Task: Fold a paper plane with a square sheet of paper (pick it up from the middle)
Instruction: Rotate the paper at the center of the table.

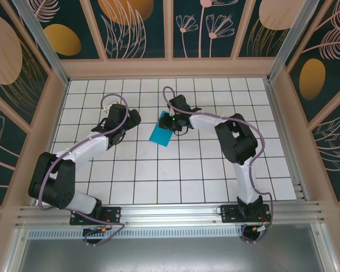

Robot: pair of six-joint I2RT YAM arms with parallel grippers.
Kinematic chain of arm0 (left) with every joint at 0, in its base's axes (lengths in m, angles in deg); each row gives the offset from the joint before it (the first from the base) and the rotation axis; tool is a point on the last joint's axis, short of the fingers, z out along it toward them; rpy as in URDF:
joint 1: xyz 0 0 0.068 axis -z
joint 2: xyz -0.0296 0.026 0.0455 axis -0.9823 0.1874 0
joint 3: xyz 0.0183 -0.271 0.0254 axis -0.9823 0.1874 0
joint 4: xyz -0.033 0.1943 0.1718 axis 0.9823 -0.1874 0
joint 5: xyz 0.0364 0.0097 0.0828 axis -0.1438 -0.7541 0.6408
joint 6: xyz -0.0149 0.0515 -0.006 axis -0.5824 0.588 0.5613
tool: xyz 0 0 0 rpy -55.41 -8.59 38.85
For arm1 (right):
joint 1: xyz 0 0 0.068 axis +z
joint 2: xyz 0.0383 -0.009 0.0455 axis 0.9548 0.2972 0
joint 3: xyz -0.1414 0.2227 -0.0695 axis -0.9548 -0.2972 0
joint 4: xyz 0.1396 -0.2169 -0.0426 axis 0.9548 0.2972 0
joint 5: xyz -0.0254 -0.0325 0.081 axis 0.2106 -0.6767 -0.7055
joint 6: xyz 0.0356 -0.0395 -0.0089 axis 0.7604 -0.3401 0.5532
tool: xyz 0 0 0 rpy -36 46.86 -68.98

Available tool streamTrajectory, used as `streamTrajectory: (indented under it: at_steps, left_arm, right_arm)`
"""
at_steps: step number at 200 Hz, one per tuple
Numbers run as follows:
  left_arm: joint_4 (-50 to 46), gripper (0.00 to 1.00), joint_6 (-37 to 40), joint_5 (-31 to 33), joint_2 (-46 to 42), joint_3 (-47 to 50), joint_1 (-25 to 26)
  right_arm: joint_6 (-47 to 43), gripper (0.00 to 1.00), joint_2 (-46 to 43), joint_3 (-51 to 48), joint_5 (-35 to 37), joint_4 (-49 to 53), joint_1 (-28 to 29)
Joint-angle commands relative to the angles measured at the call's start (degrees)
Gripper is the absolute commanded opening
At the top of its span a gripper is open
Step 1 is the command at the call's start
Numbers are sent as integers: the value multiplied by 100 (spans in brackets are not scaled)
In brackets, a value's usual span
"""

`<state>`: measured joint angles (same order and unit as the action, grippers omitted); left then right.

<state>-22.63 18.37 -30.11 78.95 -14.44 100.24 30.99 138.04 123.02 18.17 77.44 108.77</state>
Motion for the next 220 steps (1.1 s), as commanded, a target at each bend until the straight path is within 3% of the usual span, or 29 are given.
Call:
streamTrajectory:
  at_steps: [1,39,71,95,122,151,166,191,220]
  left_arm:
    - [-125,98,2,-198,-77,-34,-65]
    - [-109,99,120,-329,-62,-89,-90]
    - [-16,98,159,-448,12,-137,-91]
    - [143,99,178,-757,163,-150,-91]
    - [252,98,323,-1135,305,-176,-91]
    - [681,95,393,-1942,385,-82,-91]
    - [1055,90,317,-2468,450,-6,-91]
    - [1528,73,116,-3416,779,-92,-53]
    - [1597,53,48,-3913,1323,-518,168]
  right_arm:
    - [-282,23,305,464,-111,445,157]
    - [-754,24,649,876,-17,969,261]
    - [-1748,25,651,669,80,1635,262]
    - [-2639,24,427,217,334,2059,226]
    - [-2832,24,-69,-65,162,1969,162]
    - [-1665,32,-822,-288,-226,1192,28]
    - [-716,46,-1314,-738,-539,469,-65]
    - [345,52,-1969,-1522,137,138,-152]
    - [1234,59,-2711,-2595,301,-484,-437]
